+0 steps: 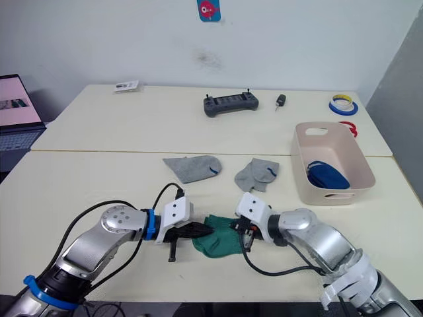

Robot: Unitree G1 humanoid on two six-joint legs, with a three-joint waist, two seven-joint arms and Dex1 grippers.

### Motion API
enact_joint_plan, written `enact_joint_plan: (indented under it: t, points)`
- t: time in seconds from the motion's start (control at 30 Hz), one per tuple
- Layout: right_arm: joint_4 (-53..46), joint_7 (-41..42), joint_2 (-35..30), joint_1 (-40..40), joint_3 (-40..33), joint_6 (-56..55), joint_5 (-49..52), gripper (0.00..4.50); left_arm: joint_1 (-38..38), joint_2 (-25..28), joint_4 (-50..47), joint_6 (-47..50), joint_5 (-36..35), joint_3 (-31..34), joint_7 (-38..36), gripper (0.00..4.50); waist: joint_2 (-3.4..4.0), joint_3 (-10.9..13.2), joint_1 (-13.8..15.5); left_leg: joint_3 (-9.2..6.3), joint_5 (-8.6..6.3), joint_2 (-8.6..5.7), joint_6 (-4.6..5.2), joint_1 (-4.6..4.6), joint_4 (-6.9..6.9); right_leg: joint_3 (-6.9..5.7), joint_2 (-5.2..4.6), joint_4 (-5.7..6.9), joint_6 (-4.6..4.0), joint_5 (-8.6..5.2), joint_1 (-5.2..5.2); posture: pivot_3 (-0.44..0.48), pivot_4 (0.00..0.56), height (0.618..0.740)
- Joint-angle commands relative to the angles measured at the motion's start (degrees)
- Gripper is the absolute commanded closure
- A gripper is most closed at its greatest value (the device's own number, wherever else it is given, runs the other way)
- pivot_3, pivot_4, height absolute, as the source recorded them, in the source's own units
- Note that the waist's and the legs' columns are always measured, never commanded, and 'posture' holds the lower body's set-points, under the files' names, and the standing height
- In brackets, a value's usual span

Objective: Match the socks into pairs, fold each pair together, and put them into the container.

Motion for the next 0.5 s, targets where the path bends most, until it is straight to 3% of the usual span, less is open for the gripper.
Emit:
enact_joint_plan:
  t: [0.03, 0.13, 0.27, 0.5]
  points:
    - [-3.0, 4.3, 0.2, 1.0, -5.2, -5.2, 3.1, 4.47, 0.5, -0.3, -1.8, 1.2, -2.3, 2.7, 0.0, 4.50, 0.00, 0.0, 0.0, 0.00, 0.00, 0.01, 0.00, 0.00, 0.00, -0.01, -0.04, 0.02, 0.00, 0.00, -0.01, 0.000, 0.150, 0.740]
    - [-5.5, 7.2, 0.0, 1.7, -7.4, -5.3, 5.5, 4.47, -1.1, -0.6, -4.7, 2.4, -5.7, 5.0, -0.7, 4.50, -0.01, 0.0, 0.0, -0.05, 0.00, 0.01, 0.00, -0.02, 0.00, -0.05, -0.03, 0.07, 0.00, 0.00, -0.02, 0.000, 0.150, 0.740]
    - [-6.7, 10.7, -1.6, 2.5, -4.3, -5.5, 3.3, 4.47, -3.5, 0.1, -10.7, 8.1, -9.9, 5.0, -2.1, 4.50, -0.02, 0.0, 0.1, -0.07, 0.00, -0.02, 0.00, -0.04, 0.04, -0.08, -0.04, 0.07, 0.00, 0.00, 0.02, 0.000, 0.150, 0.740]
    - [-2.5, 11.7, 0.3, 1.7, 1.5, -7.6, -3.4, 4.47, -0.8, 2.2, -12.3, 7.7, -3.9, -1.9, -1.9, 4.50, -0.02, 0.0, 0.0, 0.00, 0.01, -0.06, -0.01, 0.00, 0.05, -0.03, -0.01, 0.08, 0.00, 0.00, 0.01, 0.000, 0.150, 0.740]
